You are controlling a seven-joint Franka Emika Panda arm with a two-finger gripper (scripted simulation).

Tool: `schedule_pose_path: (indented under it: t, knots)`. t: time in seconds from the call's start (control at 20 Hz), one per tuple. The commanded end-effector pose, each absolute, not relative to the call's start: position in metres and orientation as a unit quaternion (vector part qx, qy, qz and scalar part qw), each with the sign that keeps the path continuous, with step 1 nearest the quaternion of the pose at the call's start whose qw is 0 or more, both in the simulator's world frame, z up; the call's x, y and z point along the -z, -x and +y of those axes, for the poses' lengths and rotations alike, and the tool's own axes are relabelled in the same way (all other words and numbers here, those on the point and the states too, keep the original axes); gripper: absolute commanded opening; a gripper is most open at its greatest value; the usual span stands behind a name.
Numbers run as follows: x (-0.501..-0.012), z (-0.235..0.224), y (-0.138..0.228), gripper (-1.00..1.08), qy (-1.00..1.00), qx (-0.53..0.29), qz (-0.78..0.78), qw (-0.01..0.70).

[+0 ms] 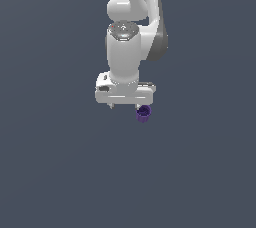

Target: Pick up the object and move it to a goal position.

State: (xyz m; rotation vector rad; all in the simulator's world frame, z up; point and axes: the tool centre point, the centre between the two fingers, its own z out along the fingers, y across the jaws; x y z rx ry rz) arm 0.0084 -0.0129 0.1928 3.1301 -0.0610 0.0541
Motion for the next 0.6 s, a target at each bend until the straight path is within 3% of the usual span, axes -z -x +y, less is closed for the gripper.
schedule_pose_path:
  t: [0.0, 0.55]
  knots:
    - [-0.193, -0.013, -0.008, 0.28, -1.0, -0.017, -0.019, 0.005]
    - [-0.182, -0.017, -0.001, 0.28, -1.0, -0.001, -0.021, 0.006]
